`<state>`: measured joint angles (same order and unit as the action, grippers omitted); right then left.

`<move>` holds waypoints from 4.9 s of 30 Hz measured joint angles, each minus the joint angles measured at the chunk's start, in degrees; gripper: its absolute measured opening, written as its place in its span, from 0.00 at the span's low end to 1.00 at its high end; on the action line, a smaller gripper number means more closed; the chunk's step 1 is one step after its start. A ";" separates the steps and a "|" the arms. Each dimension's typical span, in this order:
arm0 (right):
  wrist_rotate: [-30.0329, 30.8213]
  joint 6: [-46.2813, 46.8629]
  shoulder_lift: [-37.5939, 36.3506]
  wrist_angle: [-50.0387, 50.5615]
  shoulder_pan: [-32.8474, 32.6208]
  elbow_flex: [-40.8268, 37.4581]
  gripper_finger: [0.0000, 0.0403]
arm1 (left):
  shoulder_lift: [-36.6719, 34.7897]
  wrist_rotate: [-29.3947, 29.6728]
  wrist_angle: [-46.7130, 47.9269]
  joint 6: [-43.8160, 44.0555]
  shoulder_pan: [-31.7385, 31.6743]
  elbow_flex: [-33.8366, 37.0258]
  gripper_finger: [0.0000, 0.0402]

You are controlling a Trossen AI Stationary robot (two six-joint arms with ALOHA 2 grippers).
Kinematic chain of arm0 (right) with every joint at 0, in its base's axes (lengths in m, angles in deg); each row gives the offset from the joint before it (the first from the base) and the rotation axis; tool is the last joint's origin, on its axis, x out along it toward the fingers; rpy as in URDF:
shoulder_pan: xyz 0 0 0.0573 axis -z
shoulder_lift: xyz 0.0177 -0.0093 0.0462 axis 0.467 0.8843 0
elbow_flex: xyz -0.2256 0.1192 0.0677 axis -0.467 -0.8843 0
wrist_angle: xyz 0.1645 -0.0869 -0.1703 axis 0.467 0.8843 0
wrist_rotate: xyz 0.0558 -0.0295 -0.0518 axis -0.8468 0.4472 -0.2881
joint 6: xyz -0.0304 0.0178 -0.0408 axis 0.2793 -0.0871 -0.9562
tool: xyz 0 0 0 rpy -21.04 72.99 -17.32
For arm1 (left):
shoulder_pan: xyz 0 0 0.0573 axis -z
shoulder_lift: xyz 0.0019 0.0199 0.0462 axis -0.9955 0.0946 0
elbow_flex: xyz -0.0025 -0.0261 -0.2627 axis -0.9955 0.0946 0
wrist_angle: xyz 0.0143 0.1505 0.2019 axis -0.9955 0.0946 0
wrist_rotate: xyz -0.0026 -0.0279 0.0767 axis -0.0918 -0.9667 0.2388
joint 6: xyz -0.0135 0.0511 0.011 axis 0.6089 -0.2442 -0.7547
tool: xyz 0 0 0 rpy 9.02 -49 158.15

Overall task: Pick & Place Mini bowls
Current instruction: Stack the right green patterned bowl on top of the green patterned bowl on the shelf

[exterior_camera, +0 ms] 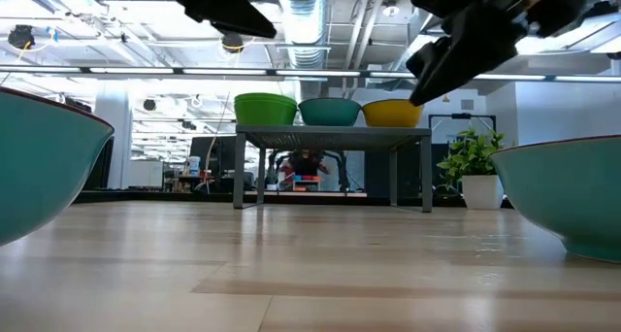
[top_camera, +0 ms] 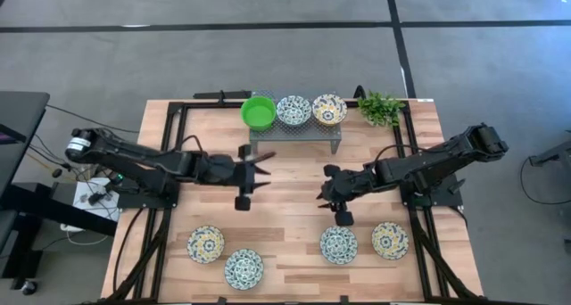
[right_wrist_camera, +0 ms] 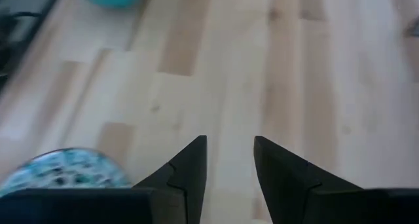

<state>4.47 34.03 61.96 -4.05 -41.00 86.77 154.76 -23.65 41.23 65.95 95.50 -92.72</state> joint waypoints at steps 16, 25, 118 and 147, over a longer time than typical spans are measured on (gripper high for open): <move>-14.97 17.12 0.69 10.50 -5.36 -1.75 0.30 | 0.17 0.03 4.55 7.89 5.24 0.04 0.29; -14.84 20.92 4.94 8.23 -6.35 -1.73 0.30 | 0.17 0.03 4.58 7.57 5.22 0.04 0.29; 4.49 4.21 9.87 21.41 43.27 44.00 0.01 | 0.22 -0.68 -2.65 8.18 6.72 8.69 0.29; -3.10 4.08 29.42 39.89 44.85 62.12 0.01 | 0.17 4.35 -9.65 13.53 6.70 8.68 0.29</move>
<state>1.37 38.11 91.38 35.84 3.85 148.88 154.94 -19.29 31.58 79.49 102.20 -84.04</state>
